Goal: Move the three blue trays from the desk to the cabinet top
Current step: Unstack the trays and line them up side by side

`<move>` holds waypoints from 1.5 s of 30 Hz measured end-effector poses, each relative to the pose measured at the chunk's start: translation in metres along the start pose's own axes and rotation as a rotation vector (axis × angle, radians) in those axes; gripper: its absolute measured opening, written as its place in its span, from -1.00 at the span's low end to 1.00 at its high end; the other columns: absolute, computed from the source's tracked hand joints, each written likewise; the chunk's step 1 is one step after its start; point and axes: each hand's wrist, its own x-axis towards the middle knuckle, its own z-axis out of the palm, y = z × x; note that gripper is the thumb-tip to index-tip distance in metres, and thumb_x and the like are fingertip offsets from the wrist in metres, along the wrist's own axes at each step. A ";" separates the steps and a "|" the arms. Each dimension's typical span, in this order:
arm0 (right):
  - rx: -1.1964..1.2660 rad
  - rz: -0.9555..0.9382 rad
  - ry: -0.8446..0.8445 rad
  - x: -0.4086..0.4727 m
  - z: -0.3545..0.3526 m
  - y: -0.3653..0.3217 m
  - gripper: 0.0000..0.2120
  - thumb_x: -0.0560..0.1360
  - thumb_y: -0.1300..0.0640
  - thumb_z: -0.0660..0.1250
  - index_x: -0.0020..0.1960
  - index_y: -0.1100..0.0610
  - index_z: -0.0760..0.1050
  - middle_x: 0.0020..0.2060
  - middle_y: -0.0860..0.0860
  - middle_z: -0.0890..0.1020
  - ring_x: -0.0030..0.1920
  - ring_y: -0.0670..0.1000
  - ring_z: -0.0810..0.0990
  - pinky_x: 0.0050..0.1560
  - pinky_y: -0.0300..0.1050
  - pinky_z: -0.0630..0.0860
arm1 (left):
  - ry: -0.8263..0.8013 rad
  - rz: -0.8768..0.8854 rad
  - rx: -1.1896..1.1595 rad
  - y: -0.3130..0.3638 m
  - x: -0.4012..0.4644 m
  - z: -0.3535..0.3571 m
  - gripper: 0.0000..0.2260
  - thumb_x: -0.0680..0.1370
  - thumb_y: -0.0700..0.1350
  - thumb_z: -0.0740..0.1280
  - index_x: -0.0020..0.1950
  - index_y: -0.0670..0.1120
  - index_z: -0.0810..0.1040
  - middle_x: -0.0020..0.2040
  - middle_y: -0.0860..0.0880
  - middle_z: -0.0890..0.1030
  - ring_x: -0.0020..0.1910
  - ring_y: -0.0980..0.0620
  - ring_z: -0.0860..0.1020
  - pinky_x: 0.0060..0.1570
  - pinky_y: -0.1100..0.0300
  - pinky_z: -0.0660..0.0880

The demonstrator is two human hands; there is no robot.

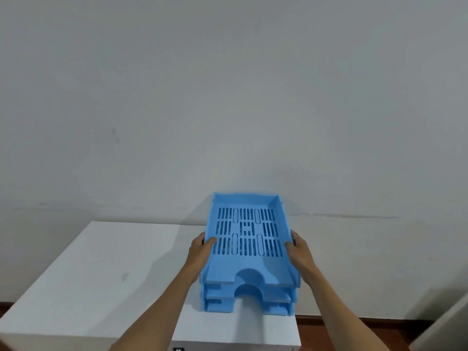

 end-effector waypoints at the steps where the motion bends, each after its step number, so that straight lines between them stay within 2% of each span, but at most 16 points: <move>1: -0.028 -0.018 0.022 -0.001 0.002 -0.002 -0.63 0.59 0.31 0.08 0.34 0.11 0.41 -0.01 0.09 0.66 -0.10 0.12 0.68 -0.23 -0.08 0.62 | 0.008 0.010 0.007 0.001 -0.002 0.002 -0.82 0.62 -0.10 0.23 0.17 -0.06 0.56 0.04 -0.09 0.69 -0.03 -0.09 0.68 0.03 -0.03 0.63; 5: -0.086 -0.092 0.068 -0.005 0.008 -0.023 -0.61 0.57 0.34 0.07 0.33 0.12 0.42 -0.03 0.10 0.65 -0.20 0.05 0.64 -0.39 -0.25 0.52 | 0.048 0.067 0.012 0.010 -0.009 -0.009 -0.82 0.65 -0.13 0.17 0.16 -0.02 0.53 0.04 -0.09 0.67 -0.03 -0.07 0.66 -0.06 0.08 0.61; 9: -0.094 -0.154 0.110 -0.005 0.032 -0.050 -0.61 0.54 0.33 0.09 0.29 0.10 0.46 -0.10 0.19 0.66 -0.29 0.10 0.55 -0.35 -0.08 0.47 | 0.079 0.111 0.039 0.022 -0.007 -0.043 -0.78 0.66 -0.13 0.13 0.23 -0.03 0.51 0.04 -0.07 0.64 -0.06 -0.03 0.63 -0.18 0.17 0.54; 13: -0.098 -0.193 0.088 -0.015 0.084 -0.077 -0.68 0.57 0.33 0.09 0.21 0.11 0.48 -0.24 0.16 0.56 -0.36 0.07 0.41 -0.45 -0.19 0.33 | 0.101 0.123 0.043 0.021 -0.003 -0.102 -0.76 0.66 -0.13 0.13 0.24 -0.08 0.53 0.06 -0.11 0.66 -0.06 -0.06 0.65 -0.18 0.16 0.55; 17: -0.059 -0.211 0.084 -0.024 0.158 -0.094 -0.70 0.54 0.36 0.11 0.15 0.19 0.52 -0.18 0.27 0.59 -0.33 0.06 0.43 -0.42 -0.20 0.36 | 0.160 0.132 0.049 0.017 -0.005 -0.180 -0.82 0.64 -0.13 0.17 0.14 -0.07 0.55 -0.06 -0.04 0.66 -0.15 0.01 0.63 -0.25 0.18 0.52; 19: -0.066 -0.205 0.079 -0.030 0.200 -0.099 -0.69 0.53 0.35 0.13 0.18 0.21 0.53 -0.20 0.16 0.56 -0.34 0.02 0.44 -0.44 -0.26 0.35 | 0.201 0.115 0.065 0.008 -0.003 -0.223 -0.83 0.63 -0.11 0.19 0.11 -0.05 0.56 -0.07 -0.01 0.65 -0.11 -0.02 0.63 -0.18 0.13 0.54; 21: -0.076 -0.192 0.058 -0.038 0.244 -0.101 -0.70 0.53 0.31 0.14 0.20 0.22 0.52 -0.16 0.11 0.56 -0.28 0.04 0.48 -0.37 -0.18 0.36 | 0.242 0.098 0.118 -0.007 -0.002 -0.265 -0.82 0.62 -0.10 0.20 0.11 -0.05 0.58 -0.03 -0.06 0.66 -0.03 -0.10 0.63 -0.03 0.02 0.54; 23: -0.087 -0.192 0.040 -0.046 0.285 -0.096 -0.69 0.52 0.30 0.14 0.20 0.18 0.52 -0.08 0.11 0.63 -0.19 0.08 0.54 -0.25 -0.11 0.42 | 0.282 0.083 0.161 -0.026 -0.004 -0.302 -0.81 0.62 -0.11 0.21 0.11 -0.08 0.58 -0.01 -0.11 0.66 -0.02 -0.14 0.62 -0.04 0.03 0.51; 25: -0.125 -0.154 -0.002 -0.055 0.323 -0.087 -0.61 0.51 0.27 0.13 0.31 0.15 0.47 0.11 0.14 0.64 -0.04 0.10 0.60 -0.08 -0.11 0.48 | 0.319 0.069 0.174 -0.049 -0.008 -0.333 -0.83 0.62 -0.13 0.21 0.08 -0.09 0.59 -0.05 -0.11 0.65 -0.07 -0.12 0.60 -0.15 0.10 0.46; 26: -0.142 -0.130 -0.029 -0.062 0.338 -0.080 -0.58 0.52 0.26 0.12 0.36 0.15 0.42 0.16 0.15 0.62 -0.05 0.08 0.61 -0.08 -0.14 0.48 | 0.340 0.064 0.176 -0.059 -0.012 -0.344 -0.83 0.62 -0.14 0.20 0.06 -0.09 0.59 -0.08 -0.09 0.64 -0.09 -0.11 0.59 -0.19 0.13 0.44; 30: -0.177 -0.050 -0.086 -0.087 0.388 -0.055 -0.58 0.60 0.28 0.04 0.45 0.20 0.29 0.15 0.12 0.60 -0.29 -0.19 0.51 -0.40 -0.41 0.42 | 0.393 0.025 0.195 -0.101 -0.023 -0.377 -0.82 0.63 -0.17 0.18 0.03 -0.04 0.58 -0.13 0.02 0.62 -0.17 0.08 0.56 -0.20 0.17 0.44; 33: -0.139 -0.010 -0.108 -0.101 0.416 -0.040 -0.64 0.62 0.25 0.02 0.40 0.15 0.31 -0.09 -0.02 0.61 -0.27 -0.07 0.63 -0.31 -0.25 0.62 | 0.404 0.009 0.249 -0.129 -0.021 -0.395 -0.80 0.62 -0.16 0.18 0.07 -0.03 0.60 -0.08 -0.02 0.67 -0.15 0.06 0.61 -0.21 0.14 0.49; 35: -0.111 0.020 -0.109 -0.103 0.433 -0.034 -0.60 0.63 0.22 0.02 0.46 0.08 0.26 -0.06 -0.03 0.62 -0.22 -0.02 0.66 -0.20 -0.05 0.68 | 0.399 0.024 0.270 -0.141 -0.016 -0.408 -0.80 0.63 -0.15 0.19 0.10 -0.01 0.59 -0.09 -0.01 0.67 -0.13 0.04 0.62 -0.19 0.13 0.50; 40: -0.079 0.055 -0.114 -0.102 0.462 -0.037 -0.49 0.65 0.21 0.00 0.57 -0.02 0.03 -0.11 -0.06 0.58 -0.19 0.05 0.67 -0.29 -0.17 0.61 | 0.392 0.074 0.314 -0.157 0.000 -0.428 -0.80 0.65 -0.15 0.17 0.14 0.06 0.55 -0.15 -0.03 0.66 -0.21 0.00 0.60 -0.18 0.01 0.52; 43: -0.109 0.050 -0.136 -0.089 0.474 -0.041 -0.41 0.65 0.18 0.02 0.57 -0.13 -0.14 -0.13 -0.04 0.59 -0.16 0.08 0.69 -0.22 -0.08 0.66 | 0.398 0.085 0.309 -0.158 0.018 -0.439 -0.80 0.65 -0.16 0.18 0.18 0.00 0.55 -0.13 -0.07 0.66 -0.21 -0.02 0.59 -0.22 0.07 0.46; 45: -0.113 0.045 -0.160 -0.082 0.480 -0.044 -0.40 0.65 0.17 0.04 0.56 -0.17 -0.15 -0.05 -0.04 0.58 -0.16 0.01 0.68 -0.23 -0.15 0.64 | 0.387 0.076 0.305 -0.157 0.030 -0.445 -0.79 0.65 -0.15 0.19 0.21 -0.02 0.55 -0.09 -0.09 0.66 -0.19 -0.04 0.59 -0.21 0.10 0.46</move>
